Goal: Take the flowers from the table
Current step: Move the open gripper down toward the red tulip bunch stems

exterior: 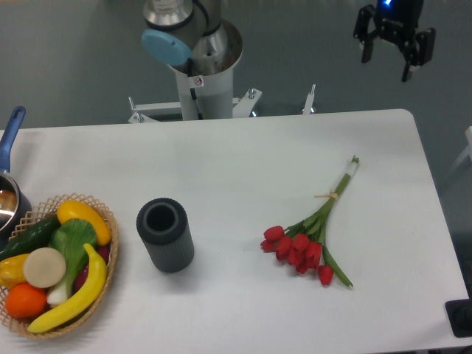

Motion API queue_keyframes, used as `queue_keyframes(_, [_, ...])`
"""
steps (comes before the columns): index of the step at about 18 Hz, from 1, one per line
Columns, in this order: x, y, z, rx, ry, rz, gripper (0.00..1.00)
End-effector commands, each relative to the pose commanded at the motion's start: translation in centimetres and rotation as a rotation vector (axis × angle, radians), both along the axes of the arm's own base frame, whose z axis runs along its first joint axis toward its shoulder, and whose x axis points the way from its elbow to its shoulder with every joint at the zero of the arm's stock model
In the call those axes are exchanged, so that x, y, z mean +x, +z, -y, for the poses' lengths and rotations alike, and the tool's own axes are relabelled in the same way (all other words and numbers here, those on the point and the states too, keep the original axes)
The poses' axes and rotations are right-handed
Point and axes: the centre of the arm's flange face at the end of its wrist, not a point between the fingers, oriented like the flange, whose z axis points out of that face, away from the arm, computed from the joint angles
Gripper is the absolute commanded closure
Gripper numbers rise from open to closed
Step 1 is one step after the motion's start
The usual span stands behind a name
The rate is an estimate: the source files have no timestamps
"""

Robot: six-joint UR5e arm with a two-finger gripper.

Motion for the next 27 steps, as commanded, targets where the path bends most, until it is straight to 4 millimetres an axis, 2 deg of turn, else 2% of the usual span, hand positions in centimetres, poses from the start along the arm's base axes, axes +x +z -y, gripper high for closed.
queue_keyframes(5, [0.8,0.2,-0.6,-0.007,-0.009,-0.031,0.0])
queue_keyframes(7, [1.5,-0.6,-0.7,-0.007,-0.01,-0.029,0.0])
queue_keyframes(14, [1.9,-2.4,-0.9,0.015,0.071,0.005,0.0])
queue_keyframes(15, [2.0,-2.5,-1.3,0.017,0.079,0.01,0.0])
queue_keyframes(16, [2.4,-2.9,-3.0,0.034,0.141,0.042,0.0])
queue_keyframes(18, [2.4,-3.5,-4.3,0.043,0.176,0.063,0.0])
queue_keyframes(27, [2.0,-8.6,-7.4,0.047,0.22,0.135,0.0])
